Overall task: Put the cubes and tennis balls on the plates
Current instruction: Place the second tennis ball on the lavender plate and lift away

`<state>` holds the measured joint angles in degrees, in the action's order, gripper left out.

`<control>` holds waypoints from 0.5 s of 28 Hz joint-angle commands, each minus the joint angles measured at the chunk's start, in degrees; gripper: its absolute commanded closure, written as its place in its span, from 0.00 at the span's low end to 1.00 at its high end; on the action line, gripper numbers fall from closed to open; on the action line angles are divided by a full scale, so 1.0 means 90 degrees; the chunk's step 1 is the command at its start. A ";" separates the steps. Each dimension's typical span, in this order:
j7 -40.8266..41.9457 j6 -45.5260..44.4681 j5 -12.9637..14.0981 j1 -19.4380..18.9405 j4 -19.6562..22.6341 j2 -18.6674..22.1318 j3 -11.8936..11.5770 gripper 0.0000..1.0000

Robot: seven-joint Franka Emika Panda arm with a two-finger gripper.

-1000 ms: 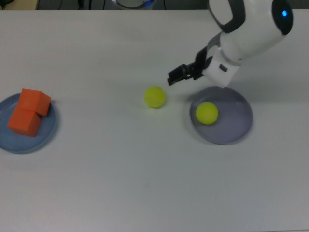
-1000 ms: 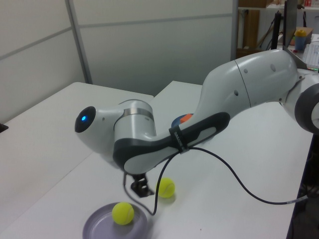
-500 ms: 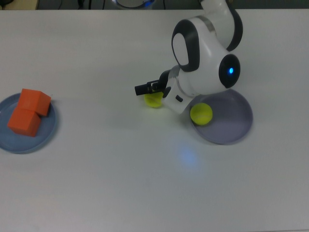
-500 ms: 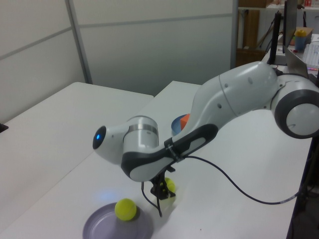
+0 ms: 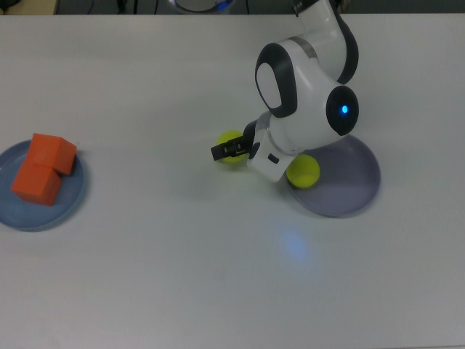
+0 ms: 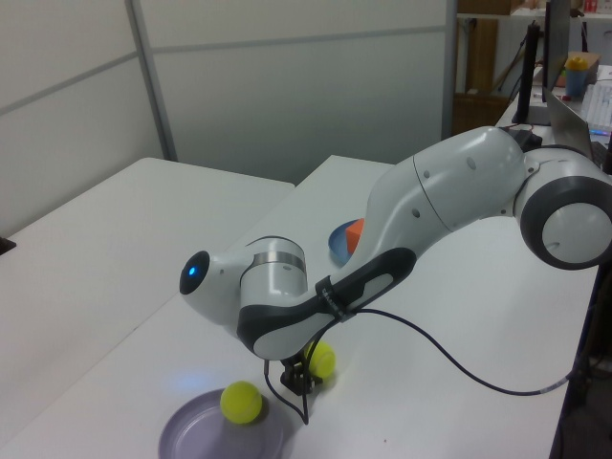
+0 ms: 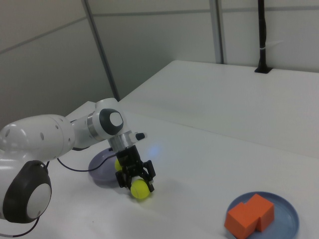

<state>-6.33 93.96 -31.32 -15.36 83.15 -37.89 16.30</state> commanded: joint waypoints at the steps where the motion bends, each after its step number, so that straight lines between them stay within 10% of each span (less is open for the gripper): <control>1: 0.0010 0.0166 0.0023 0.0057 -0.0195 0.0186 0.0025 1.00; 14: -0.0409 0.1190 0.0189 -0.0304 -0.0694 0.0411 0.0767 1.00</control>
<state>-6.54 98.31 -30.11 -15.51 75.57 -33.99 22.54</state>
